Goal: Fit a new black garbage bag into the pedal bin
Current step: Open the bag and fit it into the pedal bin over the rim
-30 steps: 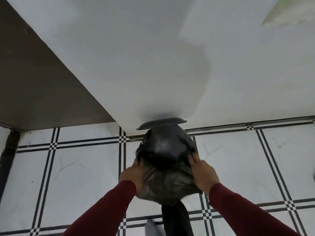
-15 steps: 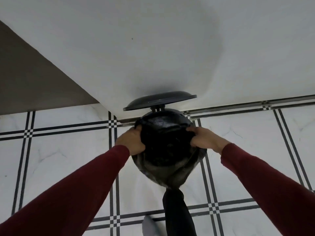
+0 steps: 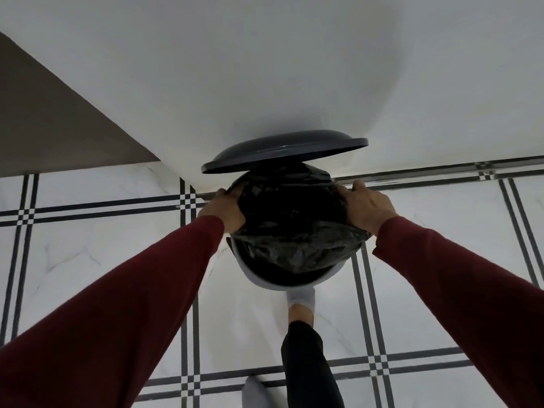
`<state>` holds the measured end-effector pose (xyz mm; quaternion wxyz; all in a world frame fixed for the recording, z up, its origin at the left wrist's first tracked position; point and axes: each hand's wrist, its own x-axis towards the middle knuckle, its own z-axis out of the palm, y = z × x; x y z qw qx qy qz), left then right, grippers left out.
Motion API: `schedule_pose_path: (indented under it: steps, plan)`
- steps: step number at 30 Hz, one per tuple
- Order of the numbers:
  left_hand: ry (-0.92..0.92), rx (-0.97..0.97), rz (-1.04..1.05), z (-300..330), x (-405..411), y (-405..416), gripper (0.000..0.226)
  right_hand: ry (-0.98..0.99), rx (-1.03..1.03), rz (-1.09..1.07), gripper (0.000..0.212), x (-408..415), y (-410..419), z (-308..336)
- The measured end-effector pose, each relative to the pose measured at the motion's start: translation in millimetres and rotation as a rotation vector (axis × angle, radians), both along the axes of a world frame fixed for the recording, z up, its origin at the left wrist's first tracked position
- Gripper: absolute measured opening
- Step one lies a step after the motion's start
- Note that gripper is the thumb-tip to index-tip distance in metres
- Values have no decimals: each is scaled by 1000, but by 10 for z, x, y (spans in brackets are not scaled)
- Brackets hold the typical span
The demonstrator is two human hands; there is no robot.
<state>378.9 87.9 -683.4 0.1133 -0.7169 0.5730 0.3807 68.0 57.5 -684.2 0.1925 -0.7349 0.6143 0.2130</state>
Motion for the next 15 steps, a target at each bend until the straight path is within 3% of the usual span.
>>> schedule_pose_path:
  steps: [2, 3, 6, 8, 11, 13, 15]
  plan:
    - [34, -9, 7, -109, 91, -126, 87, -151, 5, 28, 52, -35, -78, -124]
    - [47, -5, -8, -148, 135, -193, 87, -299, 33, -59, 50, -38, -129, -151]
    - [89, 48, -33, -200, 204, -352, 82, -892, 237, -643, 59, -56, -267, -172]
    - [133, 91, 9, -226, 219, -447, 75, -1098, 287, -798, 69, -74, -350, -160]
    - [177, 180, 75, -249, 234, -531, 74, -1067, 303, -750, 61, -72, -451, -159]
    - [228, 204, 111, -284, 227, -530, 70, -870, 319, -660, 46, -73, -482, -195]
    - [274, 198, 187, -356, 261, -448, 50, -727, 383, -702, 28, -113, -444, -254]
